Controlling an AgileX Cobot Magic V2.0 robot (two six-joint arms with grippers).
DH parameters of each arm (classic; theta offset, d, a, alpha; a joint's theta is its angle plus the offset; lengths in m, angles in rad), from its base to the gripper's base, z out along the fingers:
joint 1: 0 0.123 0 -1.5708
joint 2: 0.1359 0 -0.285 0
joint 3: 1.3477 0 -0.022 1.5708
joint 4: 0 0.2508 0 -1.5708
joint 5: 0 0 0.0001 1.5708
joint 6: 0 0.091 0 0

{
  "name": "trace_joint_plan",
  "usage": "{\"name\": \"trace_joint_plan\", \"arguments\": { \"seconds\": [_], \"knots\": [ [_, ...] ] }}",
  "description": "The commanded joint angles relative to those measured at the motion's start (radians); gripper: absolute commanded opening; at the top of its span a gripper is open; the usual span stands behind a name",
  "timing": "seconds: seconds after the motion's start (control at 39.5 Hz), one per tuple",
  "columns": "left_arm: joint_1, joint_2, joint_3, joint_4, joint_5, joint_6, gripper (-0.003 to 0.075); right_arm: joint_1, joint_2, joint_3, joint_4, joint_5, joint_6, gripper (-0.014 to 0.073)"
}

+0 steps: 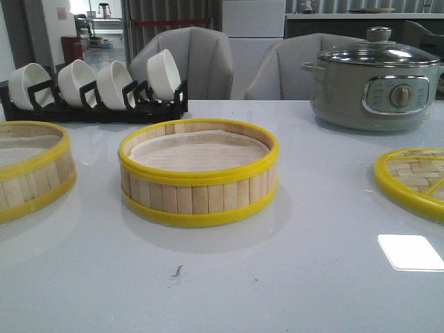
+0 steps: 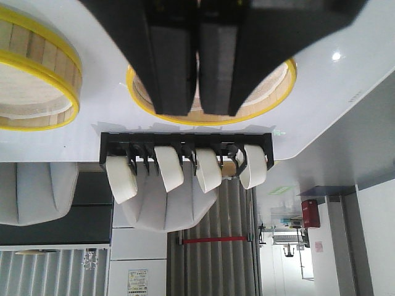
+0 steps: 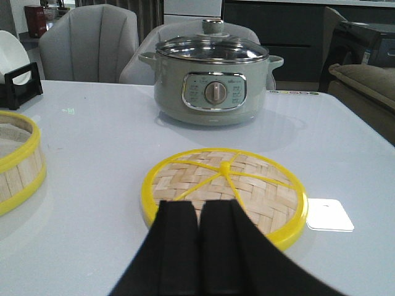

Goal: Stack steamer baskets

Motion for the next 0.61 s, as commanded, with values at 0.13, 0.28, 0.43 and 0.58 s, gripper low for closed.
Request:
{"name": "trace_joint_plan", "arguments": {
  "seconds": [0.13, 0.28, 0.43, 0.58],
  "knots": [
    [0.002, -0.013, -0.001, 0.000, -0.084, -0.006, 0.0089, 0.002, -0.021, -0.015, -0.011, -0.080, 0.001, 0.0055],
    [0.002, -0.013, -0.001, 0.000, -0.084, -0.006, 0.0089, 0.002, -0.021, -0.015, -0.011, -0.080, 0.001, 0.0055],
    [-0.002, -0.013, -0.001, 0.011, -0.084, -0.006, 0.0089, 0.002, -0.021, -0.015, -0.011, -0.080, 0.001, 0.0055],
    [-0.002, 0.018, -0.037, -0.027, -0.054, -0.006, 0.0089, 0.002, -0.021, -0.015, -0.011, -0.080, 0.001, 0.0055]
  ]
}}
